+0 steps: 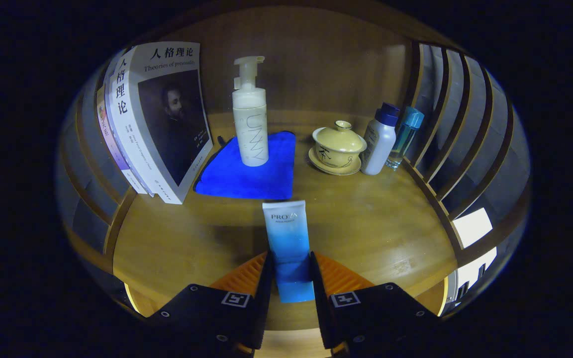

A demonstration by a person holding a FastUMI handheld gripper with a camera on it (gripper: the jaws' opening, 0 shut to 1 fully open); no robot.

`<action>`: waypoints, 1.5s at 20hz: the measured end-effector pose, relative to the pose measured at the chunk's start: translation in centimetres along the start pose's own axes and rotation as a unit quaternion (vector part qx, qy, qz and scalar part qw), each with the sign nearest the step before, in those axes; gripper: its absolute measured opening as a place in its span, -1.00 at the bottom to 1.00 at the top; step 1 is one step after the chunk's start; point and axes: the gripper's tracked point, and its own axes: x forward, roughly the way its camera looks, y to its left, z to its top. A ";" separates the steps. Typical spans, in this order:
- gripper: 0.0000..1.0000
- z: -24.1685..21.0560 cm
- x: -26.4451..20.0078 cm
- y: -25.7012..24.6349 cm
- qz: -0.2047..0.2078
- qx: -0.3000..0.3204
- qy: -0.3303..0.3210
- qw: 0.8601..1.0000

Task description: Pull open the drawer, take out the items inside it, and place them on the countertop above the cabinet.

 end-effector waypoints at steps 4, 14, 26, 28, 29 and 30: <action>0.16 1.6 -0.5 0.4 0.006 -0.001 -0.055 0.998; 0.90 2.0 -13.7 -0.3 0.053 0.062 -0.248 0.965; 0.90 -7.7 -24.7 -3.0 0.048 0.062 -0.384 0.920; 0.90 -10.2 -24.6 -2.8 0.054 0.062 -0.386 0.919; 0.90 -11.5 -24.5 -2.7 0.059 0.061 -0.386 0.919; 0.90 -12.8 -24.3 -2.7 0.059 0.061 -0.384 0.920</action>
